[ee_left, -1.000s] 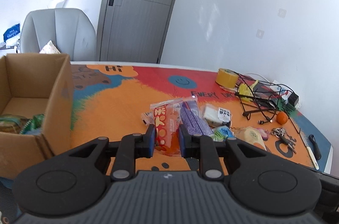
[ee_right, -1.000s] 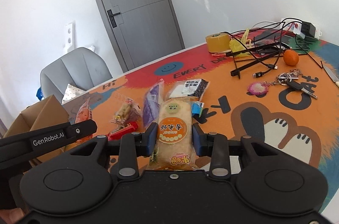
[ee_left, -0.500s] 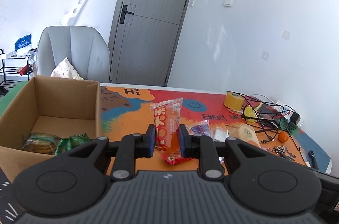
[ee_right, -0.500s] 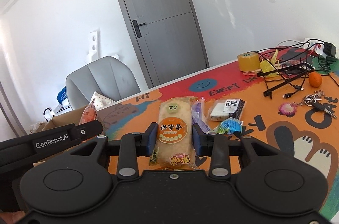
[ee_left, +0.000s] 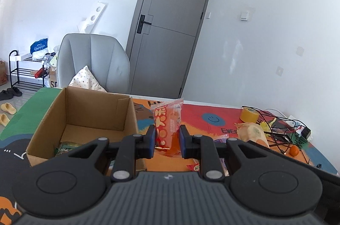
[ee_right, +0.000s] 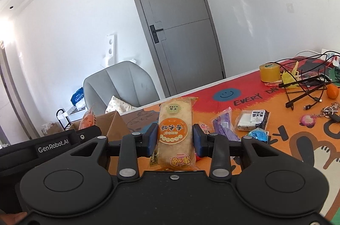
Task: Organize snacks
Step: 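Carry the striped pack with left tool while right tool carries bread pack to box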
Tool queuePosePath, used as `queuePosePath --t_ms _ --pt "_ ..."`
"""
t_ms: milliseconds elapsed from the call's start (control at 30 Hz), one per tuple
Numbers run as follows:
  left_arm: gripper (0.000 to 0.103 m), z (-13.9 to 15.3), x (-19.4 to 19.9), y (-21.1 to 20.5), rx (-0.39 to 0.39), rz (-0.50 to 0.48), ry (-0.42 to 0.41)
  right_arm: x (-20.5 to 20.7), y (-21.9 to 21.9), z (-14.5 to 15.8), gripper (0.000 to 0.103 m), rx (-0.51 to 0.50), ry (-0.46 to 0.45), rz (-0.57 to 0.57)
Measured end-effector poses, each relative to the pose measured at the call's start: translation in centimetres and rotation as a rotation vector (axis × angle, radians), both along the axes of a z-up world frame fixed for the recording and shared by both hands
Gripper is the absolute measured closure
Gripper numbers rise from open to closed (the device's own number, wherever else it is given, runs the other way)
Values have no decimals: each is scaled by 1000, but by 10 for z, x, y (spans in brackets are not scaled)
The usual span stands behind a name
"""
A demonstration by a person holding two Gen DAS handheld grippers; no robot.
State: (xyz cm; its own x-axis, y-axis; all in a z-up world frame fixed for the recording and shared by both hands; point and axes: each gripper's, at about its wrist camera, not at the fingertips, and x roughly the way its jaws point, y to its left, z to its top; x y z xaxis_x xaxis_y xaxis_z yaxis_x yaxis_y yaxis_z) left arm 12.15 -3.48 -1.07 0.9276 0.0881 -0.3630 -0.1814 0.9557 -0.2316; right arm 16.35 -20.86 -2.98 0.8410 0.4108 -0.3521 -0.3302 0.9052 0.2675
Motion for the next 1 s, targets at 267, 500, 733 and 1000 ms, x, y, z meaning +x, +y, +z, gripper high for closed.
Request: queuePosePath --t_ms 267,500,733,1000 --pt "81 2 -7 26 -5 57 -6 1 23 4 67 2 -15 49" --pt "81 4 -10 50 -12 116 -12 3 44 7 67 7 -26 104" --pt "81 -2 -3 79 -29 177 4 12 65 4 67 5 -16 150" --pt "81 -11 12 107 -52 212 30 24 91 0 67 -11 -10 191"
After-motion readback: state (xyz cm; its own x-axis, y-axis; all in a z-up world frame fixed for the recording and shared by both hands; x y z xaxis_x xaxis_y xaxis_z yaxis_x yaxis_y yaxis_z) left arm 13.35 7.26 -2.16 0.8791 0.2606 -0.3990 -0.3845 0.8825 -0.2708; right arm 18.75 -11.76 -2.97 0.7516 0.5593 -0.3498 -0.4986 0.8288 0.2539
